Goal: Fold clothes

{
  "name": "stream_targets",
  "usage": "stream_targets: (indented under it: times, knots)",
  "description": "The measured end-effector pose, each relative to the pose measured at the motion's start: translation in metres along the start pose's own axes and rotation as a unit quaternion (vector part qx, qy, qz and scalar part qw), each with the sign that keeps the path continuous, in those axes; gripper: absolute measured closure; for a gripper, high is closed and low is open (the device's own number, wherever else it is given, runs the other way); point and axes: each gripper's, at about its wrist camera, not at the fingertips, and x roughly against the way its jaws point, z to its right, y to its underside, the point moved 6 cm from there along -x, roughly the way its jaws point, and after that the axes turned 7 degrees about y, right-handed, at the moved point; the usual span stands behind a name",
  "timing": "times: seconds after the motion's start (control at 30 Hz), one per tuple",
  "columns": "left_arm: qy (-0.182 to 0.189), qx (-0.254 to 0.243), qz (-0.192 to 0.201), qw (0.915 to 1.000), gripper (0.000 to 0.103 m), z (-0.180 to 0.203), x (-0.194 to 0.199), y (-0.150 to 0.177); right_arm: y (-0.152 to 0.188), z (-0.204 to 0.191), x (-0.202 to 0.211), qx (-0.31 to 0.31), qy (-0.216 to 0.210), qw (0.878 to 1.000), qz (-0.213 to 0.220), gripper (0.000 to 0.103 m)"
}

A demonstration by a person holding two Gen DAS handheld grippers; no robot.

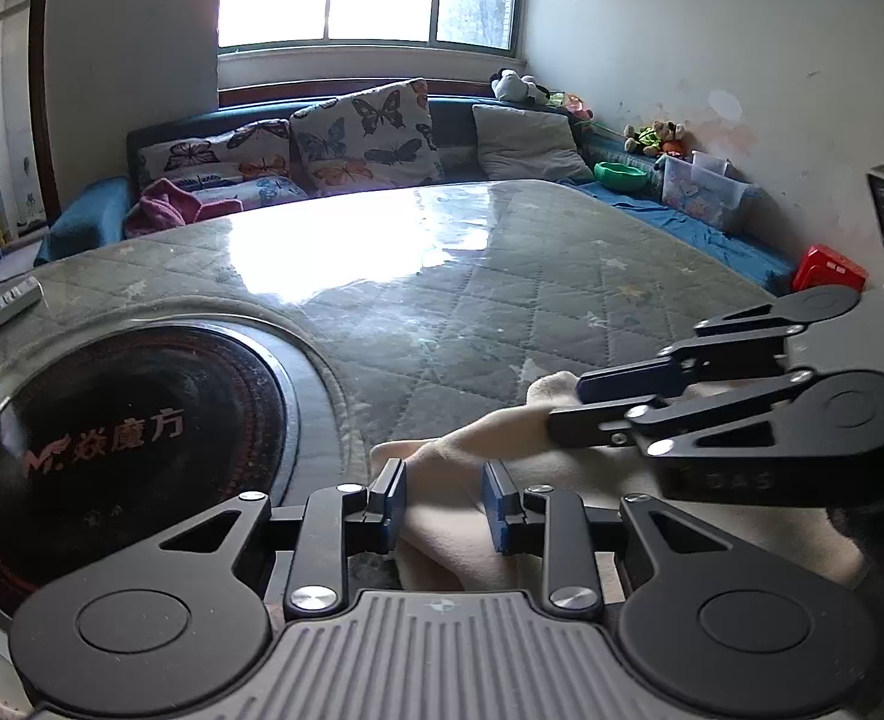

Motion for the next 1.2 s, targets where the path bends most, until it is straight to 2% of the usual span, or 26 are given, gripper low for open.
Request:
stream_targets:
  times: [0.1, 0.27, 0.47, 0.6, 0.8, 1.2]
  knots:
    - [-0.009, 0.005, 0.004, 0.9999, 0.071, -0.004, 0.004, -0.001, -0.005, 0.004, -0.004, -0.017, -0.005, 1.000, 0.001, 0.079]
    - [-0.025, 0.012, 0.010, 0.9996, 0.073, -0.010, 0.011, -0.002, -0.009, 0.009, 0.015, -0.017, -0.009, 1.000, 0.014, 0.079]
    - [0.024, 0.002, 0.032, 0.9992, 0.073, 0.028, 0.028, -0.005, 0.008, 0.010, 0.048, -0.010, -0.011, 1.000, 0.016, 0.079]
    - [0.050, -0.004, 0.029, 0.9983, 0.073, 0.047, 0.023, 0.000, 0.024, 0.007, 0.062, -0.015, -0.014, 1.000, 0.012, 0.079]
    - [0.031, 0.003, 0.002, 0.9995, 0.073, 0.038, 0.007, 0.013, 0.039, 0.006, 0.063, -0.012, -0.012, 1.000, 0.002, 0.079]
    - [0.025, 0.010, 0.001, 0.9996, 0.072, 0.029, 0.007, 0.018, 0.032, 0.021, 0.047, -0.045, 0.014, 0.999, 0.015, 0.080]
